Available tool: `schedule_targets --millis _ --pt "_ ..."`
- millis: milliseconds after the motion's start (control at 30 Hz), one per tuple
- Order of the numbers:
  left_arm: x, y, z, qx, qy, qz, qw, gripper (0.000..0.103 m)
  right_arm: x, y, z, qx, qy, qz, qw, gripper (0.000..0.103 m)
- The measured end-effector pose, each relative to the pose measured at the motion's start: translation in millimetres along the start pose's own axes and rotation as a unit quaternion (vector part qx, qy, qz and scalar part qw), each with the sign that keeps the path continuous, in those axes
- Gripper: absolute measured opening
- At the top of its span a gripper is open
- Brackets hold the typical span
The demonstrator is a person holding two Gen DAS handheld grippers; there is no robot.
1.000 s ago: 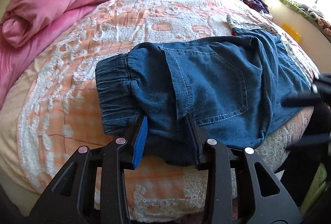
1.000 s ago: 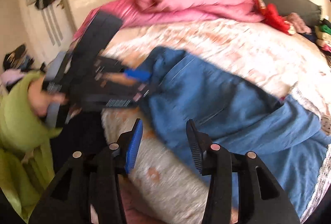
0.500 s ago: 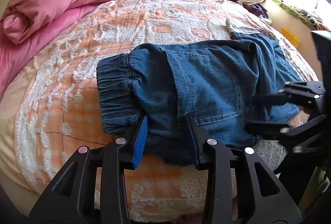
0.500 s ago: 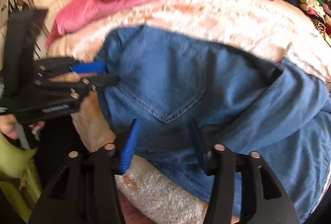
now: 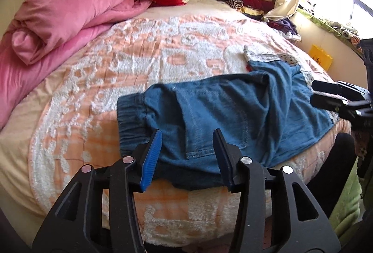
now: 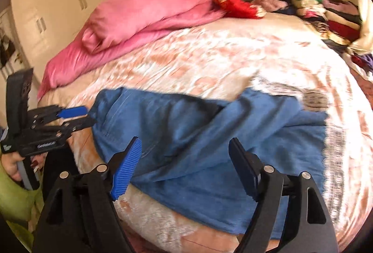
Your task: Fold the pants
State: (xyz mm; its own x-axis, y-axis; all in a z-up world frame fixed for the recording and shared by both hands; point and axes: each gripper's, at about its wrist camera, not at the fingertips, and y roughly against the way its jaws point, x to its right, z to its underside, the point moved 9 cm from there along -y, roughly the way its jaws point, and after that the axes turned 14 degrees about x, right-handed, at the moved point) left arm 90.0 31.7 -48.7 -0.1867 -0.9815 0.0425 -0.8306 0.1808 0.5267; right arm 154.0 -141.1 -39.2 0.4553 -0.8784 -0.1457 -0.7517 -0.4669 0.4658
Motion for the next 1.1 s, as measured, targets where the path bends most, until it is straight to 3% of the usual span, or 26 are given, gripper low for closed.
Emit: schedule_targets --millis 333,567,800,1033,1067,1100 --pt "50.4 -14.3 -10.8 -0.011 -0.006 0.059 0.9982 0.045 49.8 11.8 -19.6 0.022 -0.028 0.051 0.998 0.076" --pt "102.2 -39.5 -9.2 -0.033 -0.023 0.114 0.9927 0.045 79.1 -4.6 -38.3 0.019 -0.027 0.075 0.997 0.076" --pt "143.2 -74.8 0.9 -0.069 -0.025 0.148 0.9863 0.045 101.6 -59.1 -51.1 -0.025 -0.033 0.070 0.997 0.076" --pt "158.6 -104.2 9.4 -0.096 0.011 0.165 0.9815 0.044 115.2 -140.2 -51.8 -0.081 -0.019 0.091 0.992 0.076" --pt "159.4 -107.3 11.2 -0.098 0.010 0.163 0.9816 0.042 119.5 -149.1 -50.9 -0.087 -0.024 0.095 0.991 0.076" --pt "161.1 -109.0 13.0 -0.099 0.010 0.166 0.9811 0.032 124.3 -158.6 -49.8 -0.095 -0.030 0.104 0.990 0.076"
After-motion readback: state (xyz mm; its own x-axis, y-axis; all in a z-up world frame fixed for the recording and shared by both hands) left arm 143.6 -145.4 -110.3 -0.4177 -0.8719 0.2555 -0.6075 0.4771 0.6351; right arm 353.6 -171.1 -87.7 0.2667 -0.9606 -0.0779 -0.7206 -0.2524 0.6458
